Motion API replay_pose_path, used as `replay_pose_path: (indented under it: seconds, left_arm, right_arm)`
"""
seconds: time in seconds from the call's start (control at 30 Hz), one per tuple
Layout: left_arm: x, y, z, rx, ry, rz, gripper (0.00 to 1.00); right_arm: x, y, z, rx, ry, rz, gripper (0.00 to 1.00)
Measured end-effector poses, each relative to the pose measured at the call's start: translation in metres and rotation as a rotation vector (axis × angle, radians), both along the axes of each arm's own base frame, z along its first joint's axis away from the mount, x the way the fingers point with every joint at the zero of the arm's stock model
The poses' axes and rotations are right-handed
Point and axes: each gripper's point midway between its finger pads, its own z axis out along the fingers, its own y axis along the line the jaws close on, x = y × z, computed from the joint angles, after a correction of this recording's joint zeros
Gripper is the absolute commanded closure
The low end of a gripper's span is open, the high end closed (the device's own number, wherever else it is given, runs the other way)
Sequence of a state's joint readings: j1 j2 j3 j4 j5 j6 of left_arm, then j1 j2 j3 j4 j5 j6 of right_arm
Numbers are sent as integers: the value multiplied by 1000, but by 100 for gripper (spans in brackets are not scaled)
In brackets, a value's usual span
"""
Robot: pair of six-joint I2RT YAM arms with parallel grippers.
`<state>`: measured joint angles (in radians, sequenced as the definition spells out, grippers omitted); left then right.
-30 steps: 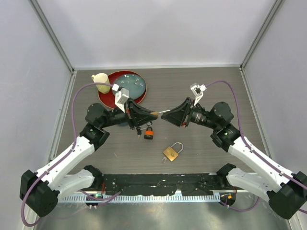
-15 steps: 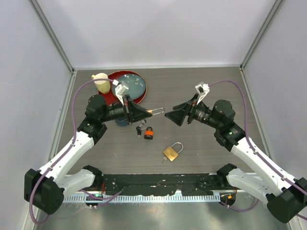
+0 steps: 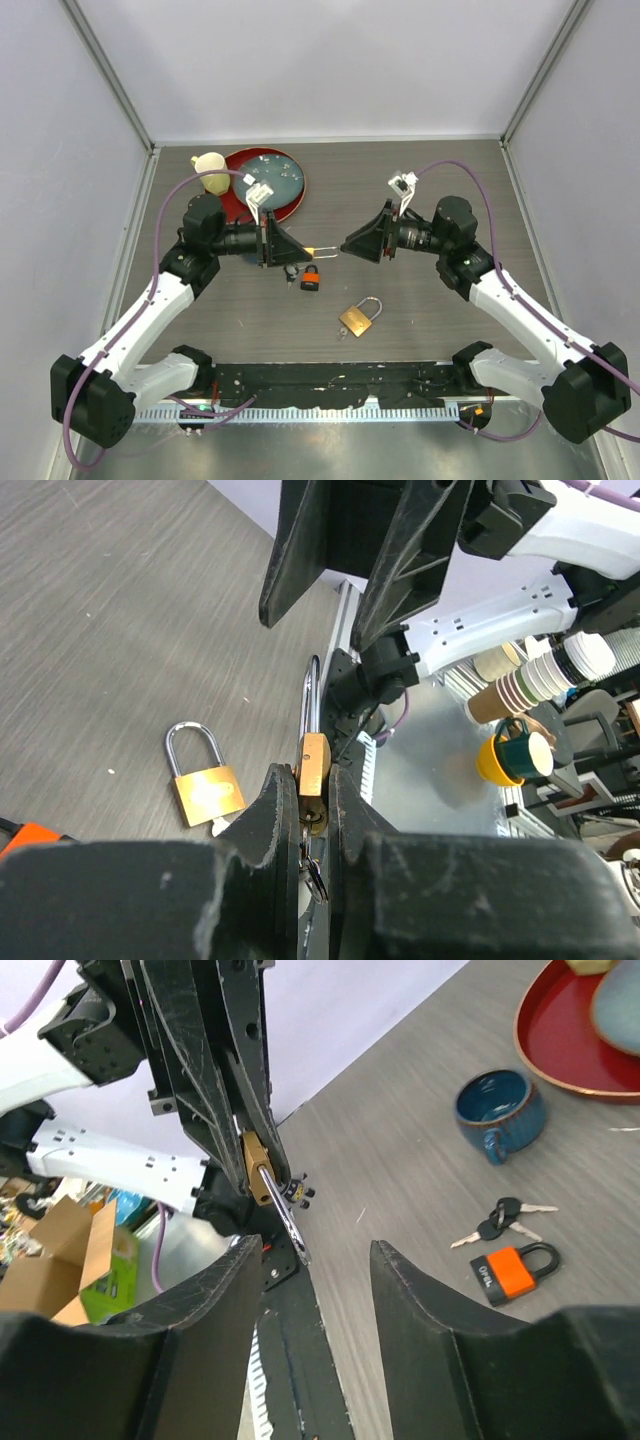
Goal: Lock with the key
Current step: Lock the lock.
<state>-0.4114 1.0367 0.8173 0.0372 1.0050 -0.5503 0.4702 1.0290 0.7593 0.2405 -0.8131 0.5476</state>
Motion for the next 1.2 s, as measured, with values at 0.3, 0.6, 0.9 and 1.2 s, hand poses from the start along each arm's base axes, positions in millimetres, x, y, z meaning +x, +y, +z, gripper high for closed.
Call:
replay_pose_path:
  seconds: [0.3,0.6,0.9,1.2]
  left_arm:
    - [-5,-2,5,-26,33,-42,100]
    - [-4,-5,9,-46,47,-55,100]
    - [-2,-7,15,-71,41,-62,100]
    - [-4,-8,15,-74,43,-85,100]
  right_arm:
    - [-13,5,-6,-7,16,90,52]
    - [-19,13,-7,-2,12,131,70]
    - [-19,14,-5,3,8,140,83]
    - [-17,14,-5,3,-3,131,52]
